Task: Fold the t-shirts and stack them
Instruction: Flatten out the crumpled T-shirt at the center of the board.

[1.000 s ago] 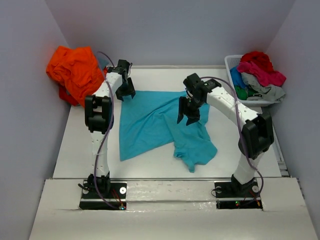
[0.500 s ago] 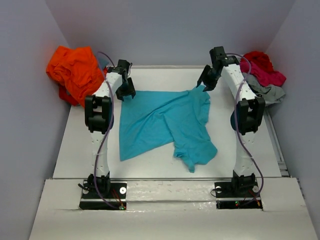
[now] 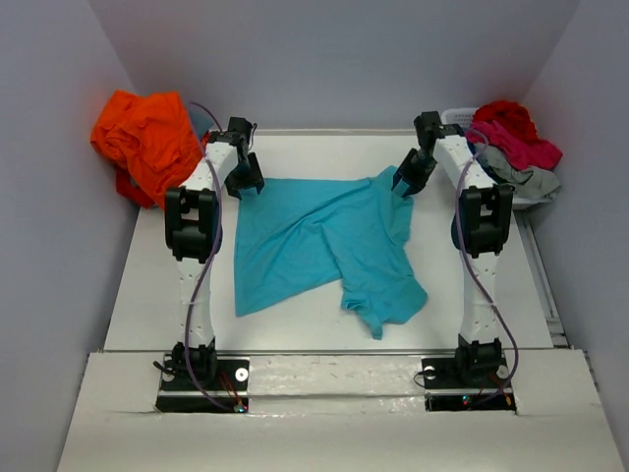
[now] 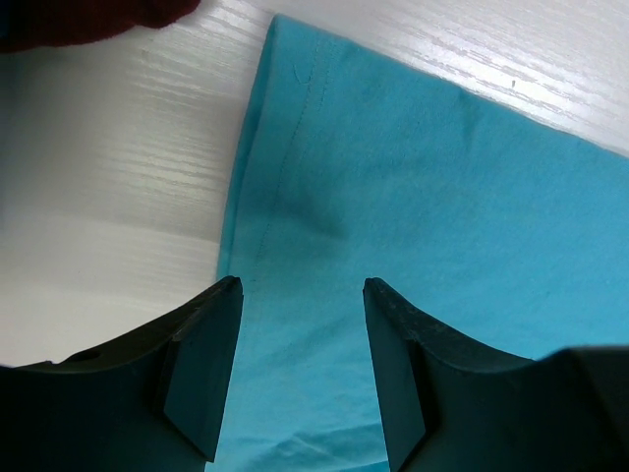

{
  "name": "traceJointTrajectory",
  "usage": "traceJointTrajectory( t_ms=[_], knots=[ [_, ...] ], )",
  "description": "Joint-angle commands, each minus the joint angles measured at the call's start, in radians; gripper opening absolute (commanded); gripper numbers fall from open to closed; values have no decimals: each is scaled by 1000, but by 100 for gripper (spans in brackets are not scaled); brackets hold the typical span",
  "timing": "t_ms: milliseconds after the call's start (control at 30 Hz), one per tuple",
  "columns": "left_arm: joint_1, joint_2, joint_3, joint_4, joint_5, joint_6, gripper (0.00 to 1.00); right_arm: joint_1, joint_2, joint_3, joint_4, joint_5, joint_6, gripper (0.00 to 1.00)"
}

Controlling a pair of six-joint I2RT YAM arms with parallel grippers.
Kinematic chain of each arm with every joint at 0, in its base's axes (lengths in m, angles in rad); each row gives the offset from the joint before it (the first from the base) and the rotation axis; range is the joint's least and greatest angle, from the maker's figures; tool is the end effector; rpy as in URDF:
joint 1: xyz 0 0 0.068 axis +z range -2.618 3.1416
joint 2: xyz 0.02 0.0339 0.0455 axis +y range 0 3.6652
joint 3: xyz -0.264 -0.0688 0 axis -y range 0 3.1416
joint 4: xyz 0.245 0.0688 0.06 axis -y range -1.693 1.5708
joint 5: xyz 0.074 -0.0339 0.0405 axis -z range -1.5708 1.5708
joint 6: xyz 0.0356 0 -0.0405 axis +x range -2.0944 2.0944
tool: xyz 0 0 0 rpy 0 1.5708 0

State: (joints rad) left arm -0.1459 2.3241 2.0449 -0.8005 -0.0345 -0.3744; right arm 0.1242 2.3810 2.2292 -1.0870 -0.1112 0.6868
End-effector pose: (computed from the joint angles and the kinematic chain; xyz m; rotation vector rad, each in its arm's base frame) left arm 0.4991 -0.0721 0.1996 -0.3141 2.6369 -0.1269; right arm 0.4938 0.0656 0.2143 0.7686 2.7561 0.3354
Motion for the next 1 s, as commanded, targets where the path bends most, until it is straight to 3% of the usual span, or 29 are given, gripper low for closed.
traceJointTrajectory(
  t_ms=[0,733,967],
  knots=[
    [8,-48,26,-23,-8,14,63,-83,-79,-34,44,24,23,45],
    [26,-37,24,-22,-11,15,63,-132,3,-71,122,-127,69,44],
    [26,-34,24,-20,-10,15,63,-132,4,-100,121,-101,54,44]
  ],
)
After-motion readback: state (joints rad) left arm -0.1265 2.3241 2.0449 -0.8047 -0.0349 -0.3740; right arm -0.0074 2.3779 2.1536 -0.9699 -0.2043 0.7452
